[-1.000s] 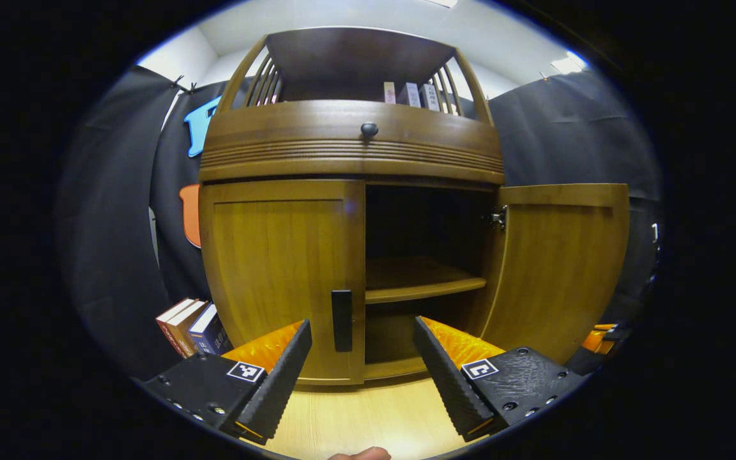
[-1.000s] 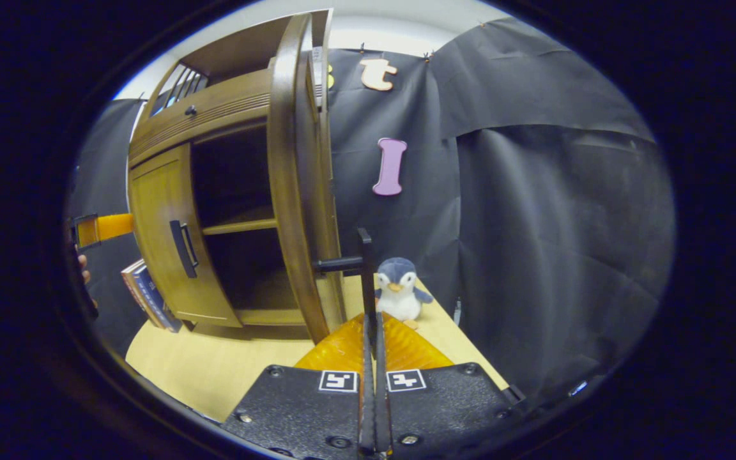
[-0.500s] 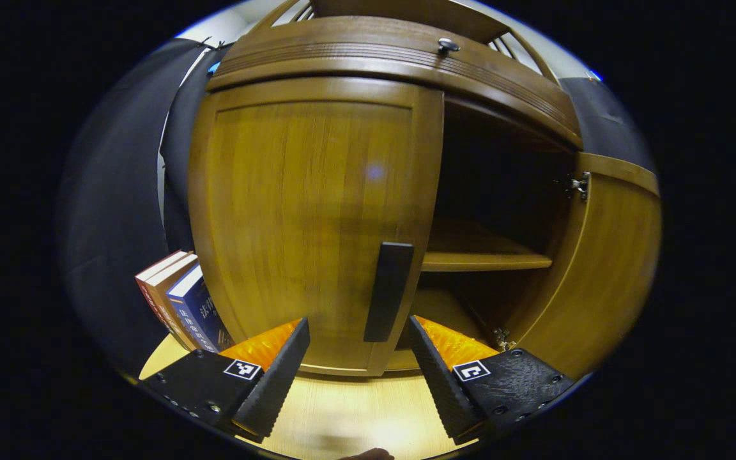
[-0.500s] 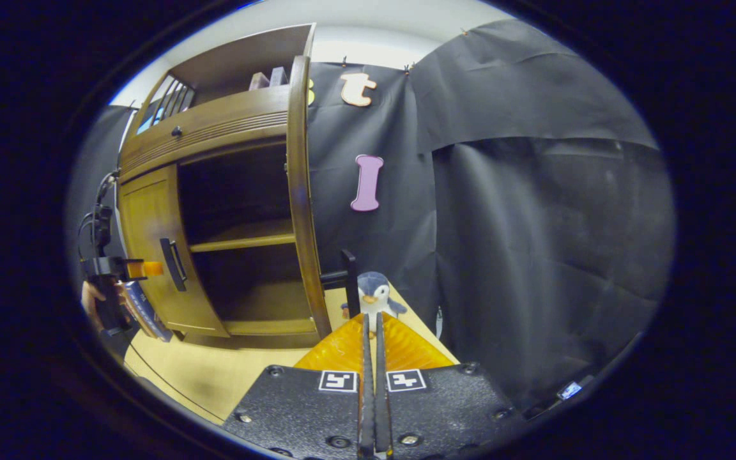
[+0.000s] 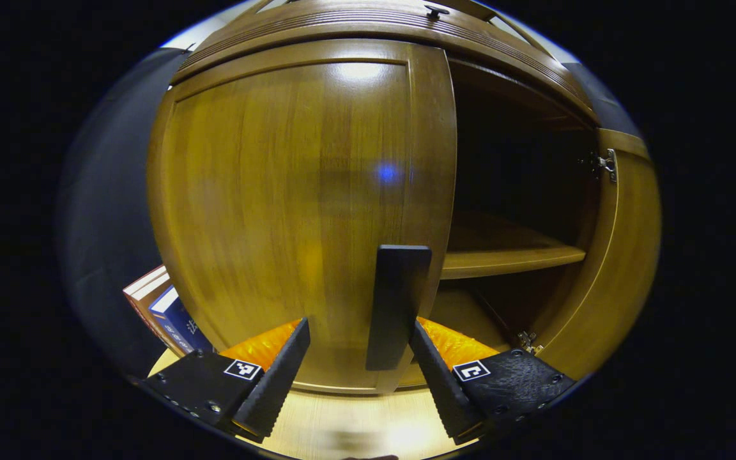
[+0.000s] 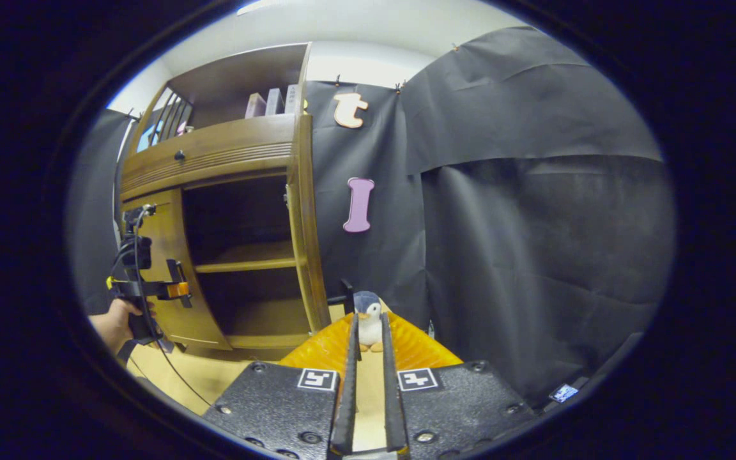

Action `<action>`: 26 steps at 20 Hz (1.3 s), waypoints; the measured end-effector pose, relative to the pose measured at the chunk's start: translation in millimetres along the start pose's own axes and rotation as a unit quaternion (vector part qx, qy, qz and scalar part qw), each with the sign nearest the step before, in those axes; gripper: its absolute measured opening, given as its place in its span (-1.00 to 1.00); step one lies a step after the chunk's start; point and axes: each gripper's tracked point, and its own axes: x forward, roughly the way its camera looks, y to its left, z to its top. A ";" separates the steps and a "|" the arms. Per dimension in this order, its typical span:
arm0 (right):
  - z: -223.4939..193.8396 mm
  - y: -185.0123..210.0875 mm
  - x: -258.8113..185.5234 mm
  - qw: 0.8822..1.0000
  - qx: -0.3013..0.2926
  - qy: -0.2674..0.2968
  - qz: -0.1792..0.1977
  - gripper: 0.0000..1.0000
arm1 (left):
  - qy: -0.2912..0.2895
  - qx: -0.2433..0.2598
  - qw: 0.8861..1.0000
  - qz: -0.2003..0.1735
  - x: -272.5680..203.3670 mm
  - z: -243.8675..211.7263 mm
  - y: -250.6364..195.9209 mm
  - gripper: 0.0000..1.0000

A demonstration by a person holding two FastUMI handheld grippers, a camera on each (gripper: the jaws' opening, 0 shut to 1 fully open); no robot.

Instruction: Open the right door of the double-door shoe cabinet with the right hand, and open the left door with the left hand.

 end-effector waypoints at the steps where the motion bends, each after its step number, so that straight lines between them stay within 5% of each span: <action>1: 0.5 2.6 -2.0 1.000 -0.006 -0.001 0.001 -0.43 | -0.007 0.003 1.000 0.000 4.0 3.0 0.8 0.82; 3: 4.2 5.8 -3.1 1.000 -0.021 -0.005 -0.002 -0.31 | -0.019 0.007 1.000 -0.019 7.8 4.7 -7.1 0.75; 4: 5.6 9.3 -3.6 1.000 -0.028 -0.006 -0.001 -0.29 | -0.027 0.014 0.999 -0.021 8.5 5.9 -9.5 0.87; 5: 5.1 12.3 -4.9 0.999 -0.033 -0.005 0.001 -0.20 | -0.035 0.025 0.999 -0.032 9.7 5.9 -11.3 0.18; 7: 4.4 21.7 -6.3 0.999 -0.042 -0.004 0.009 -0.16 | -0.046 0.047 0.997 -0.043 10.9 6.8 -15.0 -0.05; 8: 6.1 26.7 -6.0 0.999 -0.046 -0.004 0.013 -0.19 | -0.047 0.053 0.996 -0.045 10.7 6.5 -16.0 0.08; 9: 6.2 28.5 -4.8 0.999 -0.049 -0.004 0.014 -0.19 | -0.047 0.055 0.996 -0.052 11.4 6.2 -18.5 -0.20; 10: 8.0 30.5 -5.2 0.999 -0.052 -0.005 0.017 -0.19 | -0.050 0.050 0.996 -0.062 7.6 6.2 -24.2 0.00; 12: 7.8 36.0 -6.1 0.998 -0.054 -0.007 0.022 -0.19 | -0.047 0.051 0.996 -0.051 11.2 5.1 -22.6 -0.38; 26: -10.3 88.9 17.2 0.994 -0.073 0.010 0.085 -0.14 | -0.037 0.033 0.998 -0.031 -14.6 -4.9 -14.4 -0.47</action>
